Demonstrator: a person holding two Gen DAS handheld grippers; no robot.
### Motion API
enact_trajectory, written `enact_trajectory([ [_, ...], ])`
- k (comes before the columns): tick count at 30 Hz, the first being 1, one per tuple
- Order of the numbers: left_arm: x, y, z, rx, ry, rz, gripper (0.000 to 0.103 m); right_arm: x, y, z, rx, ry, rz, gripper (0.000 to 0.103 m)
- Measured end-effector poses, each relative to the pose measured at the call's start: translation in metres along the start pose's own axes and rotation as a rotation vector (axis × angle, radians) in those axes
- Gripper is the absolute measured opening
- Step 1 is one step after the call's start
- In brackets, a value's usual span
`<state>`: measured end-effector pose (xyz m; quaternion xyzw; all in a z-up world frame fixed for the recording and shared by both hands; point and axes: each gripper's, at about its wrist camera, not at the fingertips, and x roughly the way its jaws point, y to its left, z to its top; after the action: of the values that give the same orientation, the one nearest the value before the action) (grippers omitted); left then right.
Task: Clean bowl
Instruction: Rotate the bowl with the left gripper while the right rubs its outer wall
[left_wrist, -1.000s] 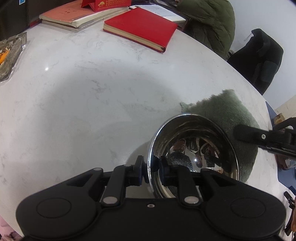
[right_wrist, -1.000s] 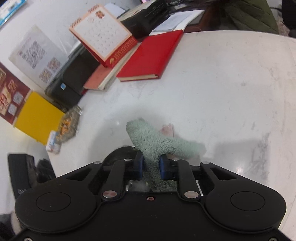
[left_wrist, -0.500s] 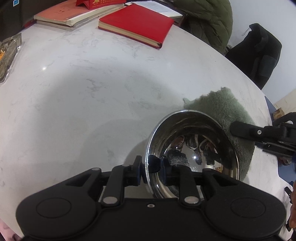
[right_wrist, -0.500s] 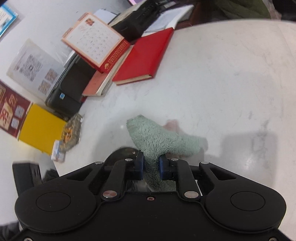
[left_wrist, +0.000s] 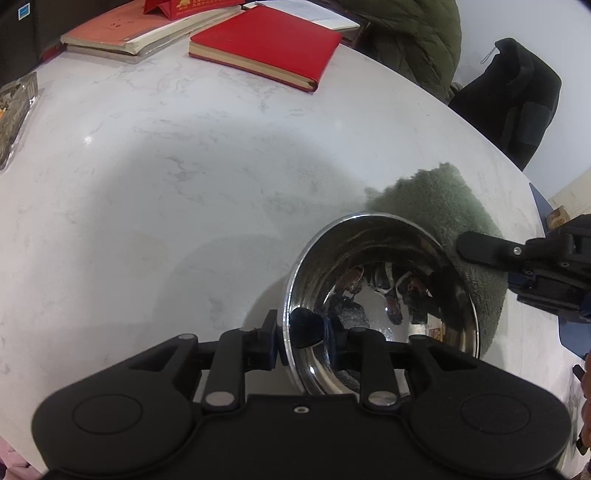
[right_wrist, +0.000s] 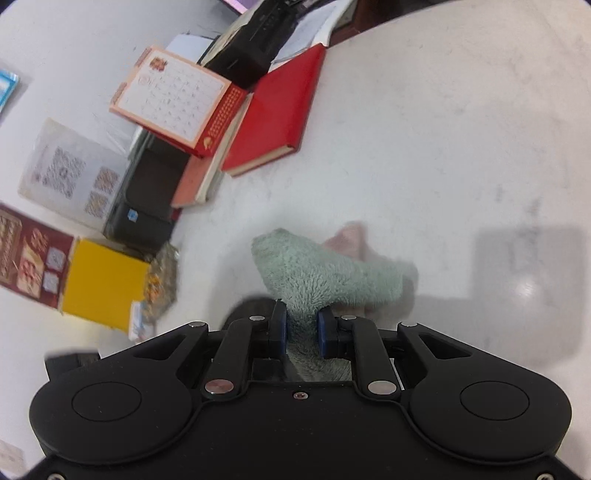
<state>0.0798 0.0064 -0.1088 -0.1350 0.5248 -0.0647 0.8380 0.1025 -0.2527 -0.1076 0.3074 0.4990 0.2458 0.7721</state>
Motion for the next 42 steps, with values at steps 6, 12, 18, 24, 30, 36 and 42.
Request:
enact_trajectory([
  [6,0.002,0.000,0.001,-0.009,-0.005,-0.006,0.028,-0.022,-0.019,-0.032,0.084,0.036,0.019,0.015],
  [12,0.002,-0.004,0.000,0.028,0.004,-0.002,0.028,-0.012,-0.012,-0.011,0.047,0.015,0.004,0.015],
  [18,0.004,-0.005,0.001,0.011,0.002,0.001,0.029,-0.001,-0.008,-0.001,0.042,0.008,0.020,0.015],
  [24,0.005,-0.004,0.001,-0.003,-0.007,-0.006,0.029,-0.025,-0.026,-0.038,0.147,0.050,0.033,0.015],
  [30,0.004,-0.006,0.001,0.038,0.003,0.002,0.029,-0.012,-0.012,-0.013,0.070,0.021,-0.002,0.017],
  [36,0.004,-0.003,0.003,0.009,0.003,-0.001,0.029,-0.001,-0.005,0.000,0.039,0.009,-0.007,0.017],
  [42,0.005,-0.003,0.004,0.006,-0.004,-0.004,0.028,-0.019,-0.012,-0.035,0.069,0.085,-0.022,0.017],
])
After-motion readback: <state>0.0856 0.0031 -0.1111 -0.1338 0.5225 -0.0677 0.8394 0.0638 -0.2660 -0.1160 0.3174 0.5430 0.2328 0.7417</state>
